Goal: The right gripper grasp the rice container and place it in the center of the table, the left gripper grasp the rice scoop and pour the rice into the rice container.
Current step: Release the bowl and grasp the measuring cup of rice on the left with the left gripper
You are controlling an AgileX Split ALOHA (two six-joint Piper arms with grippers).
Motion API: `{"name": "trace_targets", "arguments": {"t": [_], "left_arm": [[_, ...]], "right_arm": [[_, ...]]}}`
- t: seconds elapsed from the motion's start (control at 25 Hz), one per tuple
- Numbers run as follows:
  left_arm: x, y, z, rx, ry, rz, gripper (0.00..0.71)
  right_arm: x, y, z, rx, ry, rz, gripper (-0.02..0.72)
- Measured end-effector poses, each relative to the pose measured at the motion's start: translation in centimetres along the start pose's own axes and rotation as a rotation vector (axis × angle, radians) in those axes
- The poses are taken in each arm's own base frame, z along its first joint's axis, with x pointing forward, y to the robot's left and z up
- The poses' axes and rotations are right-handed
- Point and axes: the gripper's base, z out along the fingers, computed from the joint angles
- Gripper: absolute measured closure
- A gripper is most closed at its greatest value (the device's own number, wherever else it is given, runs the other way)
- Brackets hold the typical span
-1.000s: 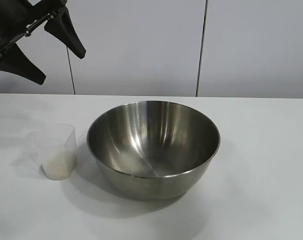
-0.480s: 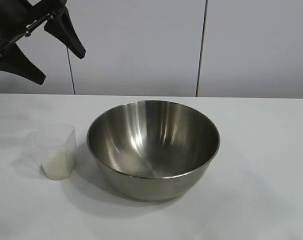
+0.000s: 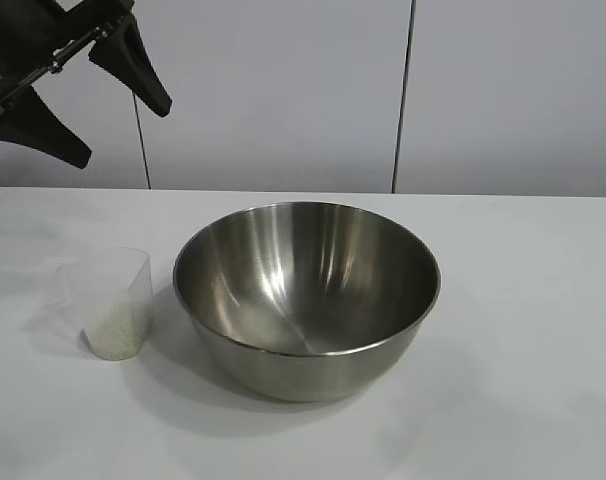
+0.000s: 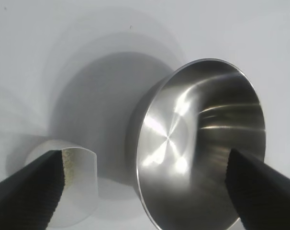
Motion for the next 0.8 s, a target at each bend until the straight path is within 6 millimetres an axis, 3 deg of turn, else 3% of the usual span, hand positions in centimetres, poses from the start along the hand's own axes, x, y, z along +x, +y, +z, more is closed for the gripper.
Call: {"name": "trace_targets", "arguments": {"t": [0.8], "left_arm": [[-0.03,-0.41,-0.01,0.045,-0.004,0.015,0.053]], "right_arm": [[0.02,0.00,0.03,0.000,0.001,0.000,0.064]]}}
